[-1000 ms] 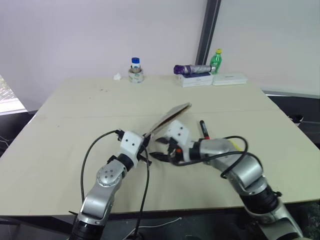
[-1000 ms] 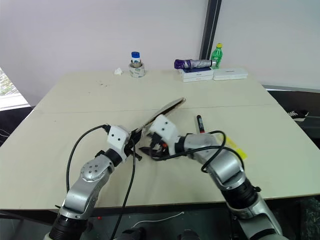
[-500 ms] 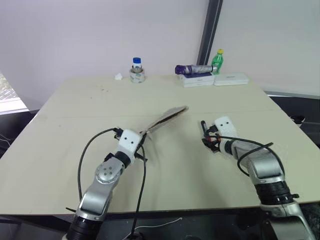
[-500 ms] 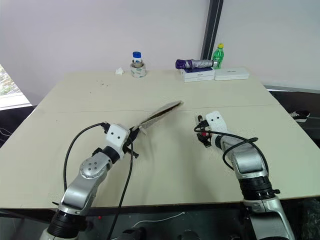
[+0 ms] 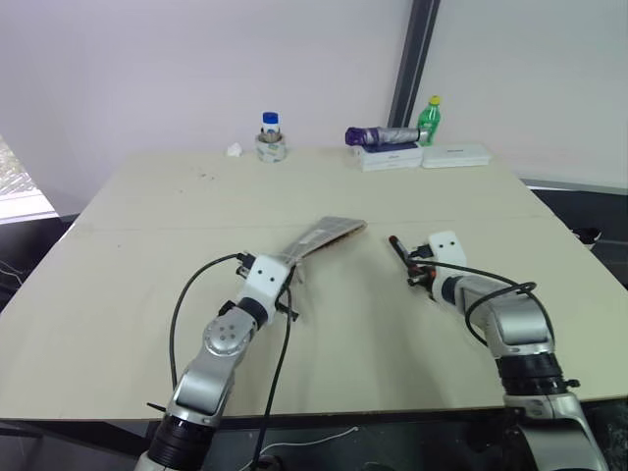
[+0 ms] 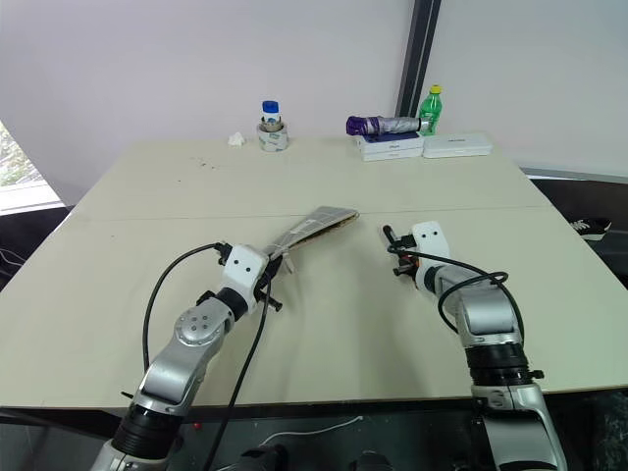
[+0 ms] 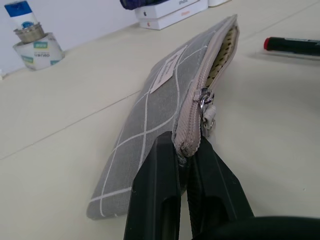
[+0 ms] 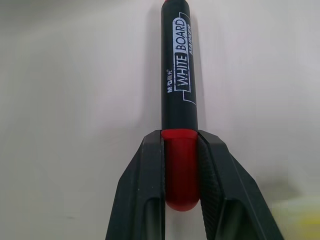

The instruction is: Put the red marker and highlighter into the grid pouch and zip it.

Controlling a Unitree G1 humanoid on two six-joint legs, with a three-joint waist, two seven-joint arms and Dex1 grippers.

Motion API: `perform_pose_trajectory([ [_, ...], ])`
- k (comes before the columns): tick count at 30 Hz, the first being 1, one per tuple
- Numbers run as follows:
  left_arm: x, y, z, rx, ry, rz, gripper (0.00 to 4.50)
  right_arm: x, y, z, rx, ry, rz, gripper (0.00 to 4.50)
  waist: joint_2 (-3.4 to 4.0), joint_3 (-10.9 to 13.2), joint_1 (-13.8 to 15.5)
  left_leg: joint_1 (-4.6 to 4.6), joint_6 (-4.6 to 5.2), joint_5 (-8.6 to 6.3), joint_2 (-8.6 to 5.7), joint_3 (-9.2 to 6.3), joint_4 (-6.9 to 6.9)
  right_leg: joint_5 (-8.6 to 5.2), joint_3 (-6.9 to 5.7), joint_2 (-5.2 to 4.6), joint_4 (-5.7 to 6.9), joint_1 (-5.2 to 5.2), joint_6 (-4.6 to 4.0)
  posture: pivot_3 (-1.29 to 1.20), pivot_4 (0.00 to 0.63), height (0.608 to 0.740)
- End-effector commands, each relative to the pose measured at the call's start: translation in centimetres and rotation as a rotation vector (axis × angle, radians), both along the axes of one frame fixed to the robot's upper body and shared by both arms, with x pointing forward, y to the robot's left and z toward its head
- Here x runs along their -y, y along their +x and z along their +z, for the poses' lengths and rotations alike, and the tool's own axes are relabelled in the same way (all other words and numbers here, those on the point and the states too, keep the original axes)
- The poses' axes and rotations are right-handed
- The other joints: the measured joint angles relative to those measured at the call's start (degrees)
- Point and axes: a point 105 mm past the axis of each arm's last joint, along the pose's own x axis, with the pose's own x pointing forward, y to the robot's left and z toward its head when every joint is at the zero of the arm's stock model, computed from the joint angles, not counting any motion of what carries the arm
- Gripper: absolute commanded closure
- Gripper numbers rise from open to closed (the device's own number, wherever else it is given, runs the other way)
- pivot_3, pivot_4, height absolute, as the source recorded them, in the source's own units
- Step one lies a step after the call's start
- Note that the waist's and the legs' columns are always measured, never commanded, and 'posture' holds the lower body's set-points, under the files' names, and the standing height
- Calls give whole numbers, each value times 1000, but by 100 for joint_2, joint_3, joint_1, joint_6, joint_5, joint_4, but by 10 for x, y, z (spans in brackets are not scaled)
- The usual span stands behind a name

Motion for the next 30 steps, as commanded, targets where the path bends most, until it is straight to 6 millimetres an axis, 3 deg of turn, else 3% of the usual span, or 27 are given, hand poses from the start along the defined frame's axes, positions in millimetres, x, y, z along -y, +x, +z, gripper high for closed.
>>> perform_pose_trajectory([
  [1,-3,2,10,40,-6,12,4500,-17,-16,37,127,-164,241,4174,0,0,-2,0,1,-1,0,2,-1,0,-2,0,-4,3,1,0,150,737],
  [8,1,-1,11,40,-17,-30,4500,-31,-34,64,185,-214,403,4174,-3,1,-16,0,4,-3,3,4,1,0,-7,2,-11,8,2,0,150,737],
  [30,12,-12,12,55,-3,-108,4500,-44,-26,48,157,-292,469,4174,-5,2,5,-1,4,-3,2,-3,2,1,-7,-1,-14,10,3,0,150,737],
])
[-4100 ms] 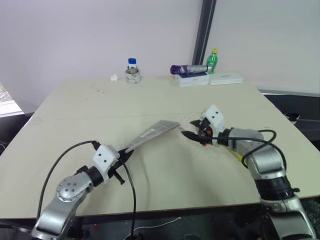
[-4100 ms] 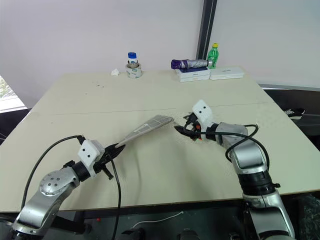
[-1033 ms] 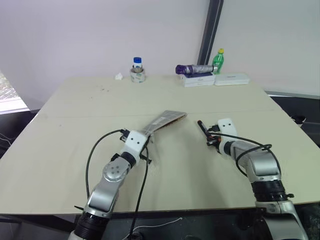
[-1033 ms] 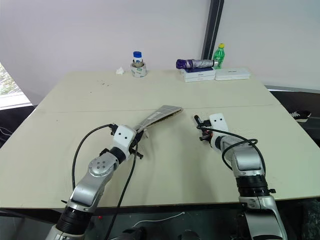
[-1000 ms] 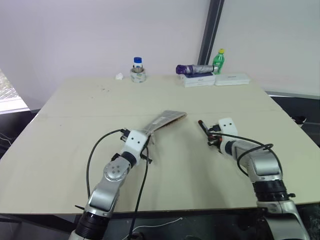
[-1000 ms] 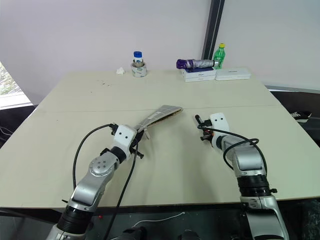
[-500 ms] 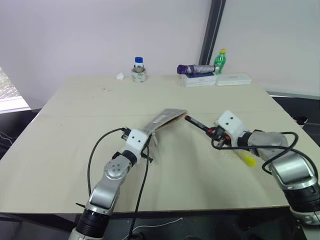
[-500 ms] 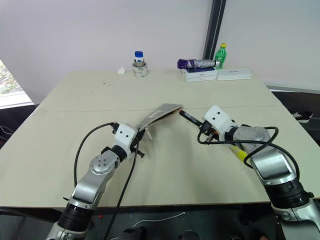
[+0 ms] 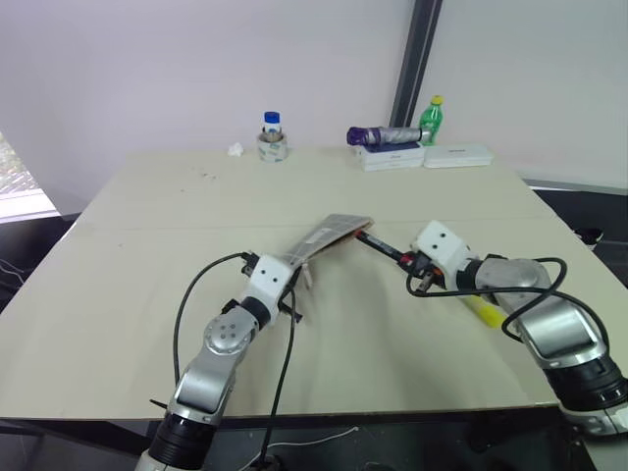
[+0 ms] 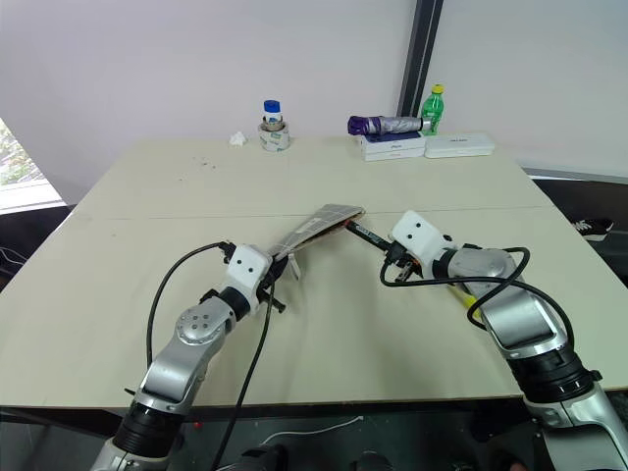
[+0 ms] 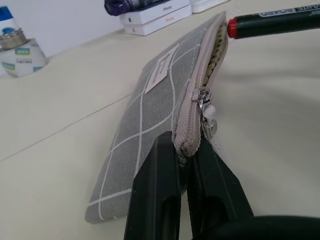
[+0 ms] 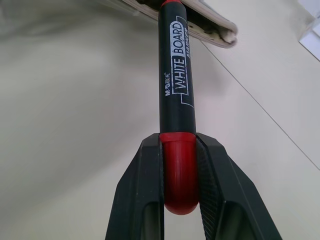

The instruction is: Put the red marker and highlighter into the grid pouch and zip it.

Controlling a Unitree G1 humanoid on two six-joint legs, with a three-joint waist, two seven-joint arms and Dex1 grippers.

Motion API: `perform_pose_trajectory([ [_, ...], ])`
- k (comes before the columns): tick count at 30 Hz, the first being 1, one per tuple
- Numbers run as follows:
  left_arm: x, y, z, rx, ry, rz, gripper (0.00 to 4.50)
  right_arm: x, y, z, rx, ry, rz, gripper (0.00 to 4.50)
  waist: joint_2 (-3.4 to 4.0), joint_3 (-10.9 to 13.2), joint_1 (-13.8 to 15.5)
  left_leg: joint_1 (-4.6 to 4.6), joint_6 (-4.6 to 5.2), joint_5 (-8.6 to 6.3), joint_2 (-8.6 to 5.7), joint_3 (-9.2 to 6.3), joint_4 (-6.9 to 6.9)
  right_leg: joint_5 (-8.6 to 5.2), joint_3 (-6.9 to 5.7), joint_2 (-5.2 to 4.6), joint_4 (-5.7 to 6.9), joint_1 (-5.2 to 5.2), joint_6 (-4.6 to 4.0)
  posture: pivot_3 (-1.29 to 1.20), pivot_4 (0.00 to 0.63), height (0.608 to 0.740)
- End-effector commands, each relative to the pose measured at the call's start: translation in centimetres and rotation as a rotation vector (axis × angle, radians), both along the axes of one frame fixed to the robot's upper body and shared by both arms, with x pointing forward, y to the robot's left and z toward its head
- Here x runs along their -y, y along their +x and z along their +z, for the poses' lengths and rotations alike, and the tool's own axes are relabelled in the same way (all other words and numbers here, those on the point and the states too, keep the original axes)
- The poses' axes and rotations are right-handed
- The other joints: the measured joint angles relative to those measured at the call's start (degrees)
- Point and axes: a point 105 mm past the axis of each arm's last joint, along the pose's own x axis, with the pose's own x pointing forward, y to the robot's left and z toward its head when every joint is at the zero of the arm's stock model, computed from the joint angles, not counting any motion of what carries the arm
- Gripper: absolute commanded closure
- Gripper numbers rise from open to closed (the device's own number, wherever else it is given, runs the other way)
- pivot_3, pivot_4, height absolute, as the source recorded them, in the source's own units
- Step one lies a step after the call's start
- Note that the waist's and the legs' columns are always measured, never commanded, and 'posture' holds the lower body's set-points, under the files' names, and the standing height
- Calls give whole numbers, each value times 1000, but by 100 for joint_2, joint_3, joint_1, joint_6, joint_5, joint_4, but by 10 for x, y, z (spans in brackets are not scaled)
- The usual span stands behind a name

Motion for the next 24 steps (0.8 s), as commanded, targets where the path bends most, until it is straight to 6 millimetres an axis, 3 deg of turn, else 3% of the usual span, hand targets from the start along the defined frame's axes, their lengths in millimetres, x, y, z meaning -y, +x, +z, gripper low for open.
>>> perform_pose_trajectory([
  [1,5,-7,14,63,-4,-34,4500,-6,0,10,44,-29,36,4174,0,0,1,0,0,0,0,0,0,0,0,0,0,0,0,0,150,737],
  [7,11,-11,13,75,30,-82,4500,-12,-5,5,51,-112,90,4174,0,0,-5,0,0,0,0,-1,0,0,0,0,0,0,0,0,150,737],
  [18,15,-37,7,41,89,-315,4500,-39,-28,0,117,-386,400,4174,0,0,-6,0,0,0,2,-3,-1,0,1,0,-1,-1,0,0,150,737],
  [21,16,-44,7,28,100,-380,4500,-51,-37,-4,121,-413,507,4174,0,0,-10,1,0,0,3,-4,-1,0,1,-1,-1,-1,0,0,150,737],
  [24,15,-46,6,24,115,-405,4500,-58,-32,2,156,-392,502,4174,0,0,-12,1,0,0,4,-5,0,0,1,-1,-2,0,0,0,150,737],
])
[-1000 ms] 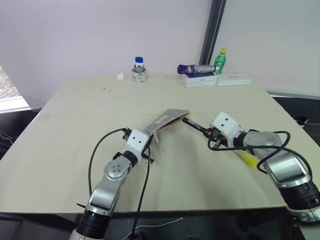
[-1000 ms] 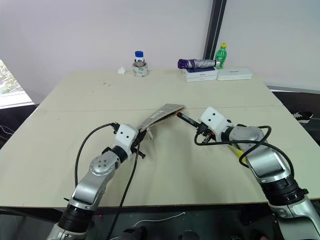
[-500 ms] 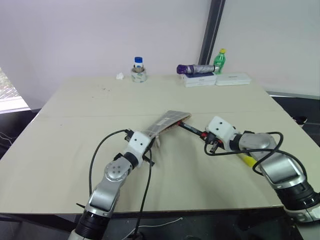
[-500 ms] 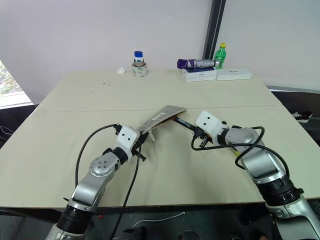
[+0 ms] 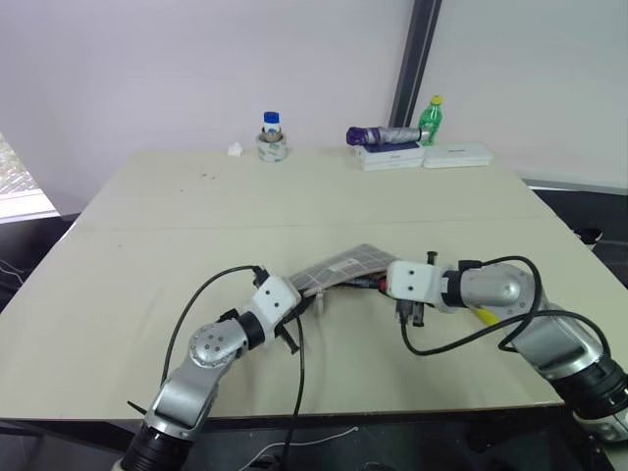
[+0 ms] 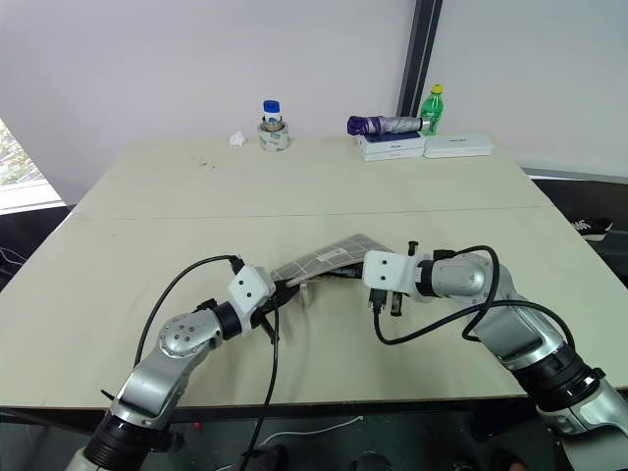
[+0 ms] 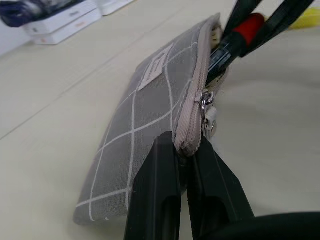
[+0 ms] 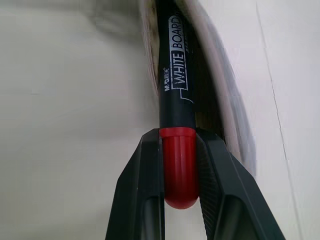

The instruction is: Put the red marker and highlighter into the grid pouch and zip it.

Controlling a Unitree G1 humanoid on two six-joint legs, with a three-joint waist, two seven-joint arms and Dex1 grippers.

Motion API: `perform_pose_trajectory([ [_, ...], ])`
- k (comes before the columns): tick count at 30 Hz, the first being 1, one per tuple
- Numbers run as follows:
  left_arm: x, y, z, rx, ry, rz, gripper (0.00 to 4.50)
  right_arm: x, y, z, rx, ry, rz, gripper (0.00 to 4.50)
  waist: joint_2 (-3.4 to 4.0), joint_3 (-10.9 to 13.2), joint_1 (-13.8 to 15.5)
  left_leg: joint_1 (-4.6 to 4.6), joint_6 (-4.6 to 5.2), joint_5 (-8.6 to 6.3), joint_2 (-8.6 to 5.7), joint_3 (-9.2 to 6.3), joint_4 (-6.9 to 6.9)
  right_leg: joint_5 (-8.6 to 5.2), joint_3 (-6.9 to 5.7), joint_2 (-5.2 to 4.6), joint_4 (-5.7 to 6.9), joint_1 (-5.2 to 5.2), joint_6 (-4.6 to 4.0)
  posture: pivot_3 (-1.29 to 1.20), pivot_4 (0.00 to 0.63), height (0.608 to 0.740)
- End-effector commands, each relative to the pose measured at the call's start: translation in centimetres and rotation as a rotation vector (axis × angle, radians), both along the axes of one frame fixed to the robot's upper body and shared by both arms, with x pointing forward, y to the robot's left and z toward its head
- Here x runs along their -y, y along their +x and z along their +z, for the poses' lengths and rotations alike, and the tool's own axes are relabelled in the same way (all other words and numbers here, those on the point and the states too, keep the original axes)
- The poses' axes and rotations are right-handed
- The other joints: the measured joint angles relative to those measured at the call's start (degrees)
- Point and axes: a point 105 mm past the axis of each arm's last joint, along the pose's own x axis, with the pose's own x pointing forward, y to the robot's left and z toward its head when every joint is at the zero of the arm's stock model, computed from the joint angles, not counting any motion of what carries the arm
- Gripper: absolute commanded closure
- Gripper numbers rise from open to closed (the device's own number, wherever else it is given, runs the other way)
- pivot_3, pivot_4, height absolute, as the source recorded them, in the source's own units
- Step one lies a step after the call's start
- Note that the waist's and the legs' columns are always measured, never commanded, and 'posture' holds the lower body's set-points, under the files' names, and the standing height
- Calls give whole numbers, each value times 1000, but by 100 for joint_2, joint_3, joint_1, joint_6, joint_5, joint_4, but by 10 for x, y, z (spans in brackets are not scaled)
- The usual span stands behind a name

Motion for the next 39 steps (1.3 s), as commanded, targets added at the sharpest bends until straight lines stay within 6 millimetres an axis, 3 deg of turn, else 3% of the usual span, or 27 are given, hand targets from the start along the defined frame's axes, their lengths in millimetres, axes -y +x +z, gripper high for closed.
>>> perform_pose_trajectory([
  [1,4,-6,15,56,-20,-49,4500,-14,1,17,57,27,47,4174,0,0,-2,1,0,0,0,0,0,0,0,0,0,0,0,0,150,737],
  [2,2,-5,16,56,-20,-42,4500,-14,1,18,45,38,41,4174,0,0,1,1,0,0,0,0,1,0,0,0,0,0,0,0,150,737],
  [9,-9,10,17,22,-88,91,4500,0,1,50,44,188,-46,802,0,0,24,0,0,0,0,-5,1,0,-1,-5,-1,2,0,0,150,737],
  [12,-7,15,18,5,-129,136,4500,21,-1,58,9,253,-130,802,-1,0,25,0,2,-1,-1,-6,2,0,-2,-6,-1,6,0,0,150,737],
  [14,-4,17,19,0,-156,157,4500,46,-1,54,-24,272,-233,802,-1,0,31,0,2,-1,-2,-6,4,0,-5,-6,-2,9,0,0,150,737],
  [19,10,21,23,0,-199,166,4500,127,1,20,-134,349,-641,802,-4,0,54,3,3,-1,-5,-5,9,0,-14,-6,-4,21,0,0,150,737],
  [22,19,21,25,0,-212,152,4500,160,-2,2,-188,445,-836,802,-2,-1,28,2,3,-1,-6,2,8,0,-14,-7,-4,19,0,0,150,737],
  [31,22,21,25,6,-202,130,4500,182,-16,-37,-361,596,-1048,802,0,-2,14,3,3,-1,-5,13,9,1,-13,-2,-3,20,0,0,150,737],
  [34,21,21,25,8,-199,130,4500,181,-15,-40,-395,651,-1060,1621,0,-2,14,8,3,-1,-5,12,11,1,-13,-2,-3,26,0,0,150,737],
  [38,19,22,24,13,-190,134,4500,176,-12,-31,-367,638,-1016,3641,0,-2,12,9,3,-1,-5,12,12,1,-13,-2,-4,28,1,0,150,737],
  [39,18,23,24,18,-181,137,4500,168,-11,-21,-335,598,-942,3664,0,-2,12,9,3,-1,-5,12,12,1,-13,-2,-4,28,1,0,150,737],
])
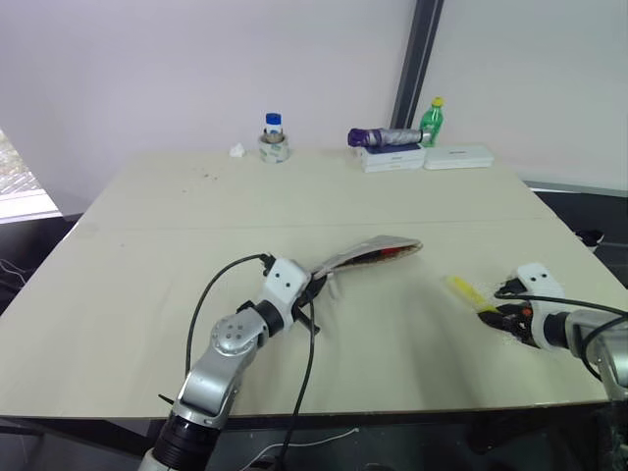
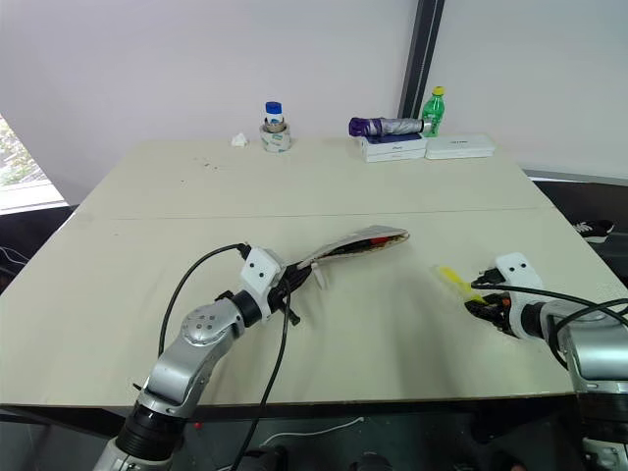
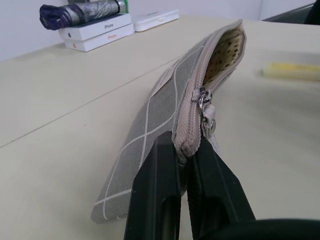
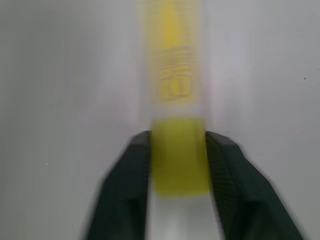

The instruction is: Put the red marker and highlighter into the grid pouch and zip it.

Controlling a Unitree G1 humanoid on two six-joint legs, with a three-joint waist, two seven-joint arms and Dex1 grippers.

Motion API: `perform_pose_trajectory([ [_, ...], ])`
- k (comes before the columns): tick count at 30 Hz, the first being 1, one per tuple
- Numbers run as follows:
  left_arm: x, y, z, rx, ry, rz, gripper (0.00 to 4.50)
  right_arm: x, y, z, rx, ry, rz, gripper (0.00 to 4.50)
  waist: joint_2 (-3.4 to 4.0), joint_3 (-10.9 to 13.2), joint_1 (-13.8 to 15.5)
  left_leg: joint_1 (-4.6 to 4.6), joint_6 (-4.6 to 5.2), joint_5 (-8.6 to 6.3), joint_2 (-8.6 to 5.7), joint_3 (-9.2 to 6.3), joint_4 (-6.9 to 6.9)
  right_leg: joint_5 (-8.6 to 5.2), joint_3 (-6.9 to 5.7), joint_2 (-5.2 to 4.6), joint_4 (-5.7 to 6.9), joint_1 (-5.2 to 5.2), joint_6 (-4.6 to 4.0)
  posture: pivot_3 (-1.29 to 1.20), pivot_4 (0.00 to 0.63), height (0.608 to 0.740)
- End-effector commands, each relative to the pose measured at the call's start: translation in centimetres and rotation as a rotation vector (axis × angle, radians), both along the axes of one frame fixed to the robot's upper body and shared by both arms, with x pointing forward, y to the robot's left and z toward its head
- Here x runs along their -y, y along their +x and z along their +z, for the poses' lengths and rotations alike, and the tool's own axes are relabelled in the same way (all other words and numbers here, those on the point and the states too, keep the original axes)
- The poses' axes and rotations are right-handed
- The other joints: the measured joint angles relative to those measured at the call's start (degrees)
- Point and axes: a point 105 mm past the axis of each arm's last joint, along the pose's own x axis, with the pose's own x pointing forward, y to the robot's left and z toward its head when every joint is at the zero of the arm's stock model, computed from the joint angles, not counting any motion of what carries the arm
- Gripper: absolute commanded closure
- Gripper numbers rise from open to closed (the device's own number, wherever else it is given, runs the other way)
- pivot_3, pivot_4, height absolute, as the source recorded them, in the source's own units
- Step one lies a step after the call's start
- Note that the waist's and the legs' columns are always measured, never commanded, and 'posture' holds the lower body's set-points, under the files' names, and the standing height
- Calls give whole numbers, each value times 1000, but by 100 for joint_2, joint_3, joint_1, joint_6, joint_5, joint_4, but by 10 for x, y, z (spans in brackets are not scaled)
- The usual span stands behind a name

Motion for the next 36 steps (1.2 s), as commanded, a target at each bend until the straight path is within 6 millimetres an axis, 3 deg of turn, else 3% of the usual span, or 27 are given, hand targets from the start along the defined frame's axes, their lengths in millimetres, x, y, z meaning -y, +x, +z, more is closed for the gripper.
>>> perform_pose_trajectory([
  [1,-1,1,10,54,7,-1,4500,-18,4,30,106,-92,151,3662,2,0,-3,0,0,0,0,0,0,0,0,0,0,-1,0,0,150,737],
  [6,1,1,7,67,38,-11,4500,-73,-17,61,214,-302,580,3662,1,0,-10,-3,0,-1,0,1,-5,-3,-1,0,-1,-7,4,0,150,737],
  [11,5,-1,5,70,44,-29,4500,-96,-15,82,282,-292,647,3662,-4,2,5,-2,1,-1,1,-1,4,-2,-3,0,-3,2,6,0,150,737],
  [28,13,-12,8,106,61,-97,4500,-93,-2,67,188,-277,607,3662,-5,3,9,-7,4,-2,0,-8,1,-1,-10,-4,-10,1,6,0,150,737],
  [36,18,-23,2,188,197,-214,4500,-111,-7,57,132,-333,712,3662,-4,3,2,-7,4,-2,0,-8,1,-1,-10,-4,-10,0,6,0,150,737],
])
